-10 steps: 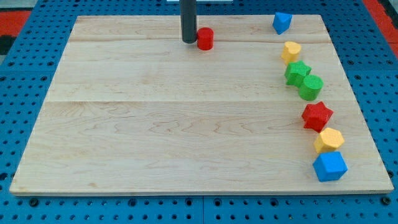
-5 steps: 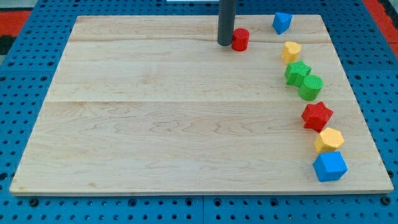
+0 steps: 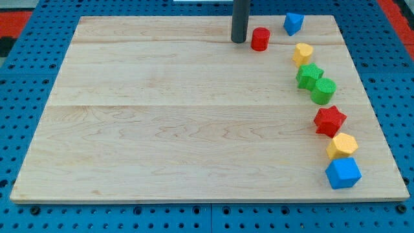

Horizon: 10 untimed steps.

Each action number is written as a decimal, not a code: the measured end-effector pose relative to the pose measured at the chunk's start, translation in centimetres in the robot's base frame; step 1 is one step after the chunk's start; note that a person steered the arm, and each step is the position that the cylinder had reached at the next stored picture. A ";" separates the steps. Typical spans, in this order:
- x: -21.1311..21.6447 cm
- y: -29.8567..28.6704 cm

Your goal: Move the red circle above the yellow heart

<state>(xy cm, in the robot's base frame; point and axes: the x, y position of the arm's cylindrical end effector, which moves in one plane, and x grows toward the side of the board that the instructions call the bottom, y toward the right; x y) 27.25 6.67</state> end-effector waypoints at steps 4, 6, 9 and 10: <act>-1.5 0.6; -1.5 2.9; -1.4 7.6; -1.4 9.1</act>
<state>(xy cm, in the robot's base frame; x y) 25.86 15.80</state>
